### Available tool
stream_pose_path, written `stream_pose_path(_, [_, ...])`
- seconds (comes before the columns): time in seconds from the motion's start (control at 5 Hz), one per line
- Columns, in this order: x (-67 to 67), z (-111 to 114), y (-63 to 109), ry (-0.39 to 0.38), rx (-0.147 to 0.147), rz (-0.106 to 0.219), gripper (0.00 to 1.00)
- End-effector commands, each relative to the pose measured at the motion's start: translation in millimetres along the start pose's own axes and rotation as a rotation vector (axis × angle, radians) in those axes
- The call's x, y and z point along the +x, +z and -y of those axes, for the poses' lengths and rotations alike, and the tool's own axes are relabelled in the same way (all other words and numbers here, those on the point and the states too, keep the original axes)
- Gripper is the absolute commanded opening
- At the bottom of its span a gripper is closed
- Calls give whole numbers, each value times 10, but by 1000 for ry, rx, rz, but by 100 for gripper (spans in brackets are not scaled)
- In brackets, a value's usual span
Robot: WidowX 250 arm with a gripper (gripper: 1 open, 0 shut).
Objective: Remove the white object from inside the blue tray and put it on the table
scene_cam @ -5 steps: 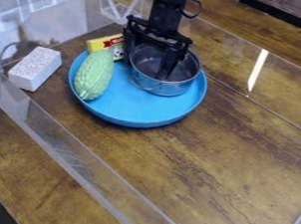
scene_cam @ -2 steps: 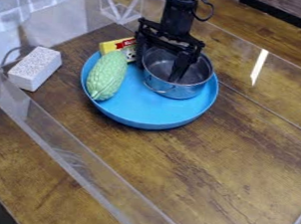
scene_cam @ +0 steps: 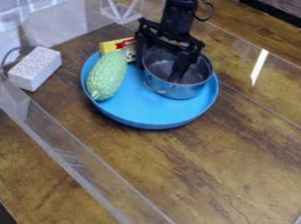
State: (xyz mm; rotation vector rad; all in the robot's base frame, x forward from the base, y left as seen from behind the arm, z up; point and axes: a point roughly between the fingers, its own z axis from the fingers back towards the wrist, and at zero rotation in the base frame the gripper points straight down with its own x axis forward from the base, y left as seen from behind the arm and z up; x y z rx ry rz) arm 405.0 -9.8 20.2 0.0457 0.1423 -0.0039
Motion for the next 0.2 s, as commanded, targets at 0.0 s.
stream_pose_path(0.0, [25, 160, -45, -14, 13, 21, 100])
